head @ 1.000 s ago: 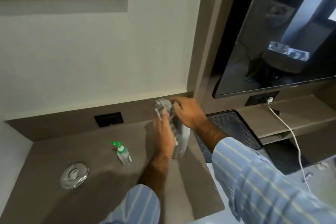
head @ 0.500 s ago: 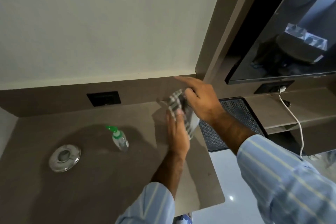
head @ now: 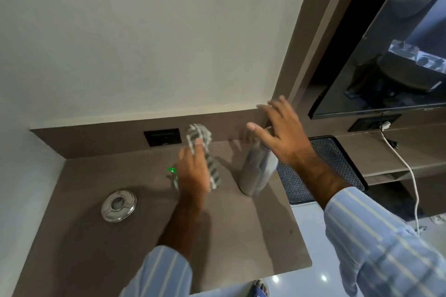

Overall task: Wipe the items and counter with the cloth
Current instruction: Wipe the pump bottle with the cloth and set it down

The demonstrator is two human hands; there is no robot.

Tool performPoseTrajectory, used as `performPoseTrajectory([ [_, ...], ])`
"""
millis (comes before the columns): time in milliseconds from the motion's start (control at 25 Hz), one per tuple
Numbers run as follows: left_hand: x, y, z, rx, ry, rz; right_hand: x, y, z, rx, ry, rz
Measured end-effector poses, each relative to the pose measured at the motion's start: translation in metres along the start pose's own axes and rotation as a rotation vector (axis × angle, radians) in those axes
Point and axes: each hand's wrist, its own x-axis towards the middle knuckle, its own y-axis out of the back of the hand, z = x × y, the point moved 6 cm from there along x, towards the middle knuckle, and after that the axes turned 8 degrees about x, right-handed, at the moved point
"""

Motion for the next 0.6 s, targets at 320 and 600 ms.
performPoseTrajectory([
  [320, 0.035, 0.049, -0.068, 1.051, -0.428, -0.052, -0.049, -0.192, -0.037, 0.204, -0.094, -0.438],
  [600, 0.049, 0.047, -0.080, 0.873, -0.710, -0.172, -0.049, -0.309, -0.018, 0.564, -0.375, -0.369],
])
